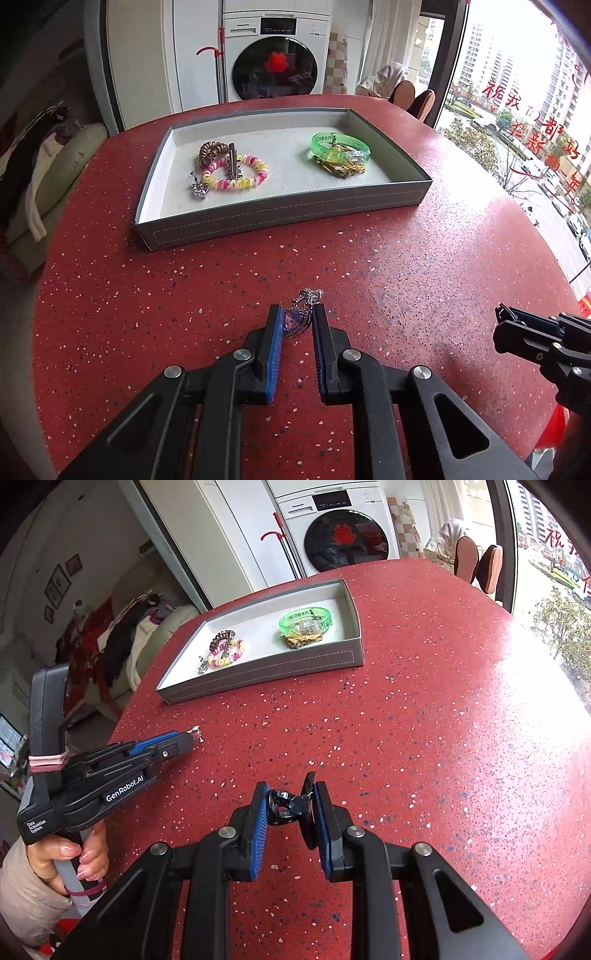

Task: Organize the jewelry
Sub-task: 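Carry the pendant and black hair clip over the tray with both tools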

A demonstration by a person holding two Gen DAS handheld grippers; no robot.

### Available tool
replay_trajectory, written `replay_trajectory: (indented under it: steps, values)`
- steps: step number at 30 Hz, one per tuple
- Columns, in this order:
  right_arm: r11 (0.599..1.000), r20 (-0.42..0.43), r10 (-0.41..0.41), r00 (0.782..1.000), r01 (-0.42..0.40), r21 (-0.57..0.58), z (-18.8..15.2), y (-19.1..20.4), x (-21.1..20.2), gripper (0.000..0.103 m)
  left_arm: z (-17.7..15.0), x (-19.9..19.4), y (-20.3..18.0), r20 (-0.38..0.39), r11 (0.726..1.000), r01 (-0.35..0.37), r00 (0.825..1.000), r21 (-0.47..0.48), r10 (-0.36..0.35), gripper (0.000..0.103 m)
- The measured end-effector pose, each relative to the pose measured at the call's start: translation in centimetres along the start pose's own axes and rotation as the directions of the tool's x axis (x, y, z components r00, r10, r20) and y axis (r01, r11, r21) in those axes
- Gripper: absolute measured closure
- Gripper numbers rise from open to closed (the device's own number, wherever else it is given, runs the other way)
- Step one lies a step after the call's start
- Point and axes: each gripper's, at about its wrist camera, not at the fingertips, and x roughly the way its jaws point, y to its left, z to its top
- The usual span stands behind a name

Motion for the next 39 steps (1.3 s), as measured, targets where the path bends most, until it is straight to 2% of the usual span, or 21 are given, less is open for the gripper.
replay_trajectory:
  steps: [17,24,32,39]
  values:
    - [0.999,0.016,0.029,0.999,-0.028,-0.031,6.5,0.3,2.0,0.077,3.1,-0.6,3.4,0.056,0.997,-0.032,0.998,-0.066,0.036,0.068]
    - [0.998,0.027,0.041,0.999,-0.040,-0.039,9.9,0.5,3.2,0.077,5.3,-0.1,4.7,0.071,0.995,-0.049,0.996,-0.092,0.056,0.068]
    - [0.998,0.035,0.054,0.998,-0.053,-0.019,14.0,-0.1,5.2,0.077,8.4,0.6,5.3,0.100,0.995,-0.065,0.992,-0.079,0.073,0.068]
    - [0.999,0.021,0.041,0.999,-0.041,-0.017,16.3,-0.8,7.3,0.077,10.7,2.2,5.5,0.104,0.994,-0.072,0.991,-0.083,0.081,0.068]
